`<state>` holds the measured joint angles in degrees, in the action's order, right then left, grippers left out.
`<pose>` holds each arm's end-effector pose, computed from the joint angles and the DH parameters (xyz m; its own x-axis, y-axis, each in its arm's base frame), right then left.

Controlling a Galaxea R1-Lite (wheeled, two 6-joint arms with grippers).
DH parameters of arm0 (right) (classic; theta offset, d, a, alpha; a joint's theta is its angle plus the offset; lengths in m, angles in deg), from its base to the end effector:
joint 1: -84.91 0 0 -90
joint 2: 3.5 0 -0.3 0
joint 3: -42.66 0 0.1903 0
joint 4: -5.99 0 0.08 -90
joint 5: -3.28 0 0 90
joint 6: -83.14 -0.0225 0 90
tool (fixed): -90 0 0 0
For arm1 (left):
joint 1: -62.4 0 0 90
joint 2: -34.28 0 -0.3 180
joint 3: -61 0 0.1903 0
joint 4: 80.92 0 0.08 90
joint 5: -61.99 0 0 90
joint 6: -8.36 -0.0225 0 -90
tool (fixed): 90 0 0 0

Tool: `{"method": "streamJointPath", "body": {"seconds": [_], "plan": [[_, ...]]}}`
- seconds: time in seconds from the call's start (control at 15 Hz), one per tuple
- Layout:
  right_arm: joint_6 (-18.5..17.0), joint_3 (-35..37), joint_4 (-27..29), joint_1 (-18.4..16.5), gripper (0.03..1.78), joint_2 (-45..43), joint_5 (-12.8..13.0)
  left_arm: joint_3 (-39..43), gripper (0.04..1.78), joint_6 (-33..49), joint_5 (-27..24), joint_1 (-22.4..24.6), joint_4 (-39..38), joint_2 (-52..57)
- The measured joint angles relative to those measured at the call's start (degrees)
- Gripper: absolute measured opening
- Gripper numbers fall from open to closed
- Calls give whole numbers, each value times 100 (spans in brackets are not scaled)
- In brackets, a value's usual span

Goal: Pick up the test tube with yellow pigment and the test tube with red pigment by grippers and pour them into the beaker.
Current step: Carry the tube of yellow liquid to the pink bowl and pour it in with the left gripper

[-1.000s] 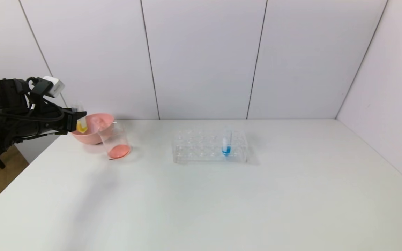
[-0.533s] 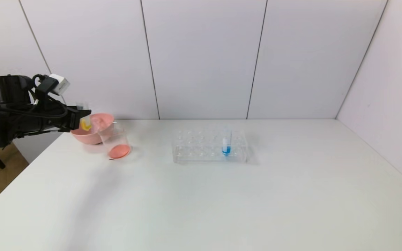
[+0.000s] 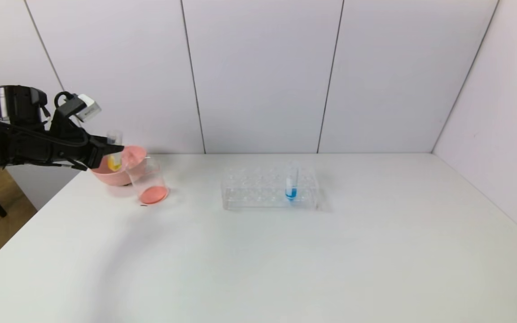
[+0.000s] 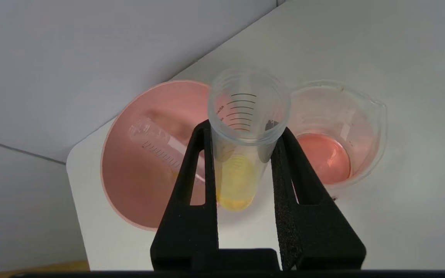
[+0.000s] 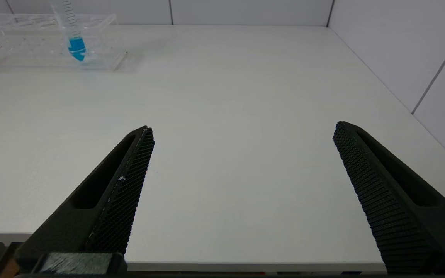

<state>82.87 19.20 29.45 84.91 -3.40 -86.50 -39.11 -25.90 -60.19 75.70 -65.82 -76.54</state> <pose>-0.0228 -0.0001 0.0758 1.0000 -0.0038 -0.0017 0.0038 1.0000 0.0047 0.3753 0.0764 0.2019 0.8640 -0.3430 -0.3685 0.4632 0.8283 0.3151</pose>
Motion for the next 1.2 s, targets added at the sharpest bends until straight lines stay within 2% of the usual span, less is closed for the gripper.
{"method": "streamJointPath", "body": {"seconds": [0.2,0.73,1.2], "plan": [[2,0,0,0,170,0,2,-427,43,-783,-384,139,857,-37],[2,0,0,0,170,0,-1,-1384,43,-2450,-345,358,2516,-146],[2,0,0,0,170,0,2,-1662,43,-2875,-296,379,2717,-288]]}}
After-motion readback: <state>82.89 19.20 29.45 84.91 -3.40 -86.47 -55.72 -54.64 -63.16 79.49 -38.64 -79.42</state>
